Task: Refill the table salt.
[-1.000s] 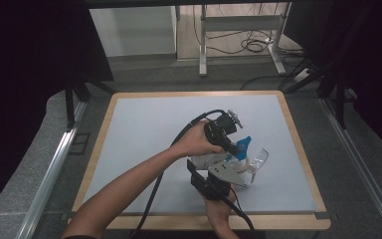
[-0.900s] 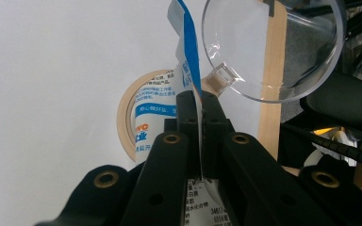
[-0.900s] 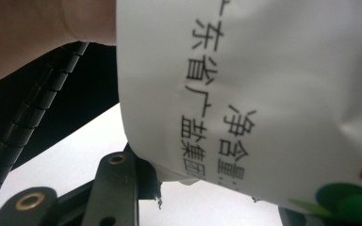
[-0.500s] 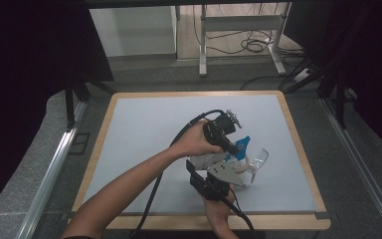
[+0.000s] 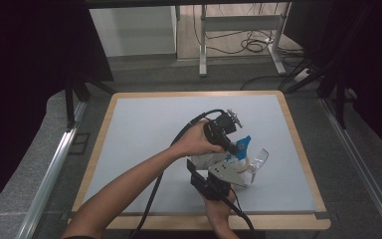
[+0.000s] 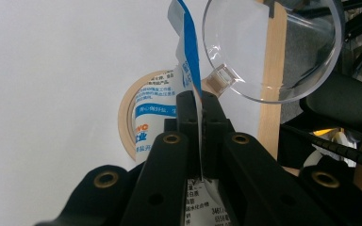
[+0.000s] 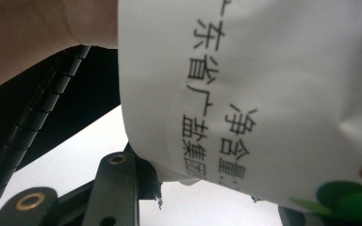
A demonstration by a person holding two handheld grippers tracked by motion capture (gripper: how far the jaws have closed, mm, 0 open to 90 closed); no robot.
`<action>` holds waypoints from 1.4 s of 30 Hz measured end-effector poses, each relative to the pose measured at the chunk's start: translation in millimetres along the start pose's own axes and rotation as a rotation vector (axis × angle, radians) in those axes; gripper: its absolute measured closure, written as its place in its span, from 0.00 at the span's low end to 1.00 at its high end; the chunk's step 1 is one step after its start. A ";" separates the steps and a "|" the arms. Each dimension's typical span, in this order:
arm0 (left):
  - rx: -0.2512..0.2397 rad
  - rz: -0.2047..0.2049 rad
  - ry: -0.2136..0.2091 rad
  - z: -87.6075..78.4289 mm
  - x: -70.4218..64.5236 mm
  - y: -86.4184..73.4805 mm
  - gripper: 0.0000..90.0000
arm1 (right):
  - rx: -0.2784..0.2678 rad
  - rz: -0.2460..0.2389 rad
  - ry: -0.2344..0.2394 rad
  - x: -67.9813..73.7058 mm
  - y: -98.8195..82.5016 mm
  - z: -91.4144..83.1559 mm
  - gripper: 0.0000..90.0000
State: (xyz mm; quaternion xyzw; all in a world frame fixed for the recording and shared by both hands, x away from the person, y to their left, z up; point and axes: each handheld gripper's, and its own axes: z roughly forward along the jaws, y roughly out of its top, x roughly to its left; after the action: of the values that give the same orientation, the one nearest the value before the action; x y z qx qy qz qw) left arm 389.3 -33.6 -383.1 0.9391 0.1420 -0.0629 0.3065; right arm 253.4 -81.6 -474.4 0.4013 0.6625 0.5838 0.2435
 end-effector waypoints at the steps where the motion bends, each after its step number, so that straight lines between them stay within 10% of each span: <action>1: 0.001 0.000 0.000 -0.1 0.1 0.0 1.00 | 0.000 0.001 0.000 0.2 -0.1 -0.1 0.62; 42: 0.008 -0.016 -0.007 2.6 2.8 1.7 1.00 | -0.007 0.007 -0.003 0.9 -0.3 -2.2 0.63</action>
State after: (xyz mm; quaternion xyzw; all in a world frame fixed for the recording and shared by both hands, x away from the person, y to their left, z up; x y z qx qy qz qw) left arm 392.4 -35.8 -384.9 0.9389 0.1482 -0.0694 0.3028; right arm 251.1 -82.2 -474.1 0.4037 0.6587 0.5863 0.2438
